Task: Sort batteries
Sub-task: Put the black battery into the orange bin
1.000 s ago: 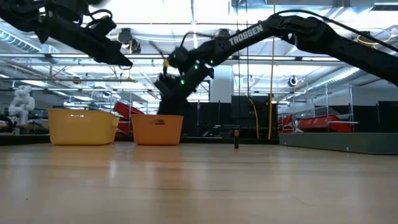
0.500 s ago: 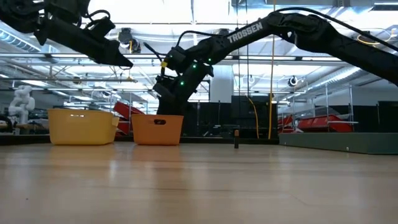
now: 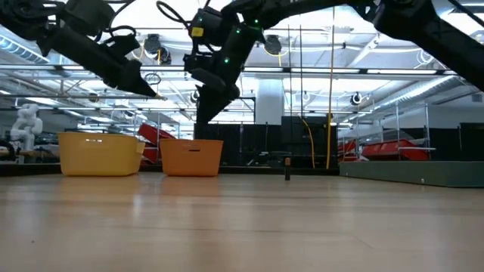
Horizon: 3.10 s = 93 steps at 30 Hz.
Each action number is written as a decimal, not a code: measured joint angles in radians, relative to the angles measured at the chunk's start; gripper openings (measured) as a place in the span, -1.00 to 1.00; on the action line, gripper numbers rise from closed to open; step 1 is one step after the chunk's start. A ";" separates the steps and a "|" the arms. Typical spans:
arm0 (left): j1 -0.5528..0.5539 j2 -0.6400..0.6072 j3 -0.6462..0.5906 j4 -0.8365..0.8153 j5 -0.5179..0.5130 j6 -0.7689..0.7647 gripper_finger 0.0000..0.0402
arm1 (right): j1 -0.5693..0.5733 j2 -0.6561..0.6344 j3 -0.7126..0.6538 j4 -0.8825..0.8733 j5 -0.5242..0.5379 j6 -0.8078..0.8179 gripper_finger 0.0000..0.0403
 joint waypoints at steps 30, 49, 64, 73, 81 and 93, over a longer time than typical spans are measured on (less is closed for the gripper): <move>-0.203 -0.003 -0.021 0.016 -0.027 -0.184 -0.54 | 0.037 -0.642 -1.215 0.741 0.150 0.254 -0.20; -0.203 -0.003 -0.021 0.122 -0.030 -0.076 -0.54 | 0.036 -0.661 -1.425 0.980 0.214 0.360 -0.20; -0.201 -0.003 -0.021 0.143 -0.040 -0.041 -0.54 | 0.038 -0.564 -1.426 1.033 0.215 0.396 -0.23; -0.201 -0.003 -0.021 0.139 -0.052 -0.041 -0.54 | 0.037 -0.546 -1.425 1.028 0.191 0.377 -0.91; -0.201 -0.003 -0.021 0.136 -0.053 -0.044 -0.54 | 0.019 -0.545 -1.425 1.163 0.108 0.323 -0.92; -0.201 0.006 -0.021 0.151 -0.053 -0.043 -0.54 | -0.111 -0.528 -1.150 1.038 -0.050 0.148 -0.93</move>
